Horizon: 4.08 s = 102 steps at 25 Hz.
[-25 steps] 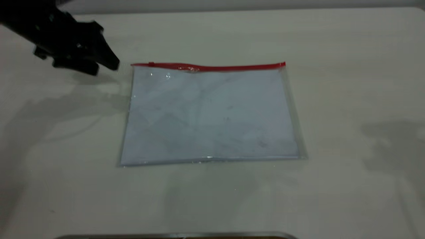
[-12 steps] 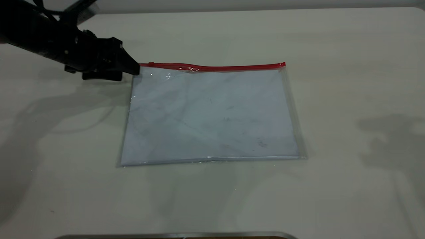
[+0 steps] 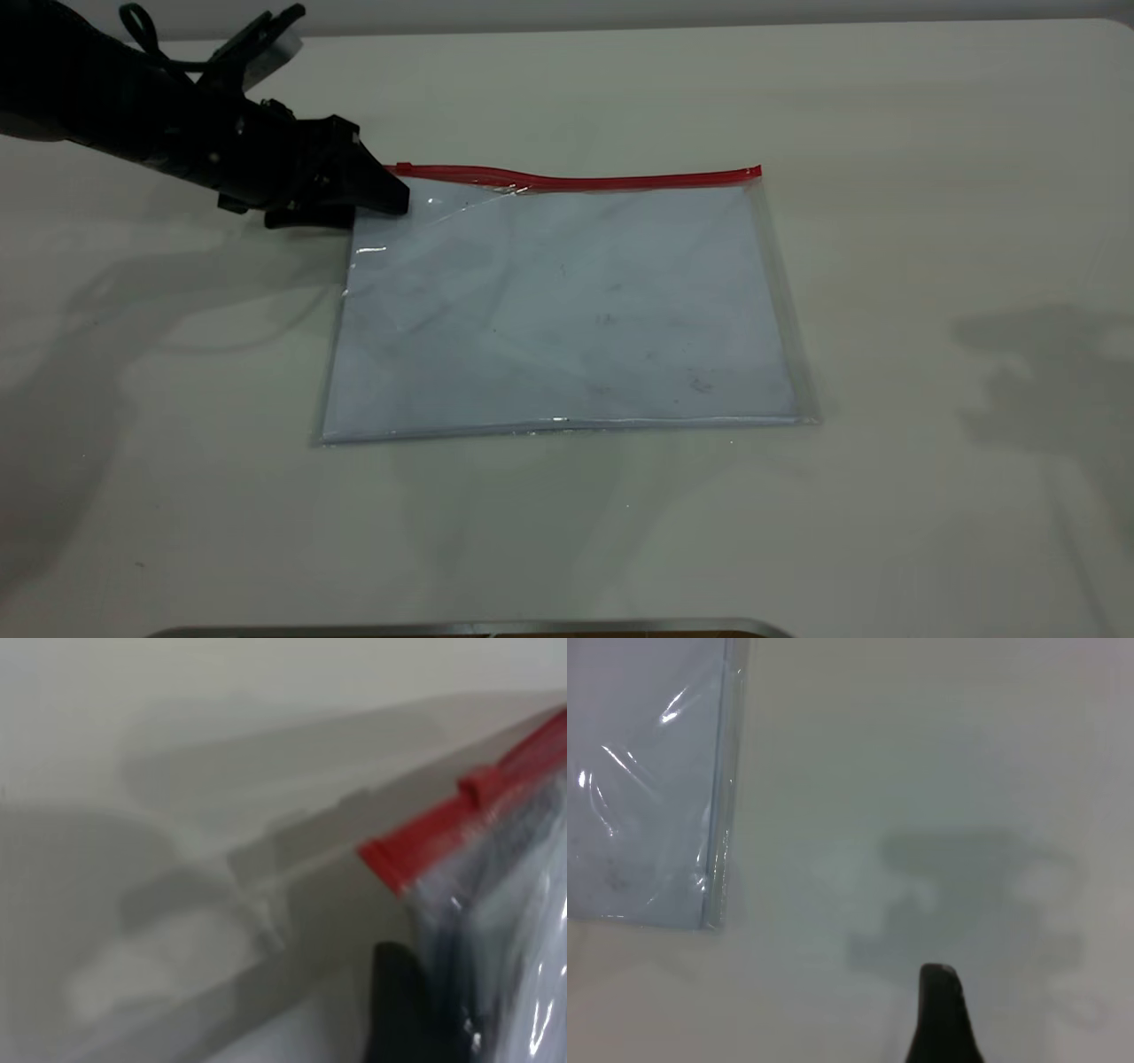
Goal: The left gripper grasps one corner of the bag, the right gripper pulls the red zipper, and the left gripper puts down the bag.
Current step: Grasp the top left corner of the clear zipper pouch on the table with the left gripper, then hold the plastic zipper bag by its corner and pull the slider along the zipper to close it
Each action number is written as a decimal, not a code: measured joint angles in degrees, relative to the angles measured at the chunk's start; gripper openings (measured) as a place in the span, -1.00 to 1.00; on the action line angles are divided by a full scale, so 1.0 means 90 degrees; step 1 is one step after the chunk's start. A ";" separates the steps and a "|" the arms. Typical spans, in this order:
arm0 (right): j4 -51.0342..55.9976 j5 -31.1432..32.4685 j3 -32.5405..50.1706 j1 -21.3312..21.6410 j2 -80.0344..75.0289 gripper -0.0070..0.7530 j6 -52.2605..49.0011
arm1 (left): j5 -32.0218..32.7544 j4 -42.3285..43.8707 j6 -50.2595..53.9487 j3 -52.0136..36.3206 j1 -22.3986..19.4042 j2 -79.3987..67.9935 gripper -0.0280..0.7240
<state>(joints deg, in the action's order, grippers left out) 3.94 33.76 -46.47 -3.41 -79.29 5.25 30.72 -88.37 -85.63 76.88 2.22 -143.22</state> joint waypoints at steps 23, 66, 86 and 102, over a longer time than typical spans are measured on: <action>0.2313 -0.1271 -0.0127 0.0000 -0.1025 0.54 0.3067 | 0.2983 0.3528 -0.2470 0.2871 0.0295 -0.0031 -0.78; 0.8947 0.0643 -0.1931 -0.1026 -0.4367 0.41 1.0778 | 0.3226 0.3145 -0.3702 0.3496 0.2001 -0.0088 -0.78; 0.8949 0.0386 -0.1931 -0.1026 -0.4367 -0.43 1.0783 | 0.3214 0.2862 -0.3702 0.3496 0.2001 -0.0096 -0.78; 0.8138 0.0049 -0.1973 -0.1026 -0.4367 -0.89 0.9928 | 0.3081 0.2854 -0.3509 0.3496 0.2010 -0.0103 -0.78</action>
<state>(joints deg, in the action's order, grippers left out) 77.18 34.21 -64.22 -12.65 -118.60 94.60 58.44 -62.68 -117.22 108.35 20.30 -144.14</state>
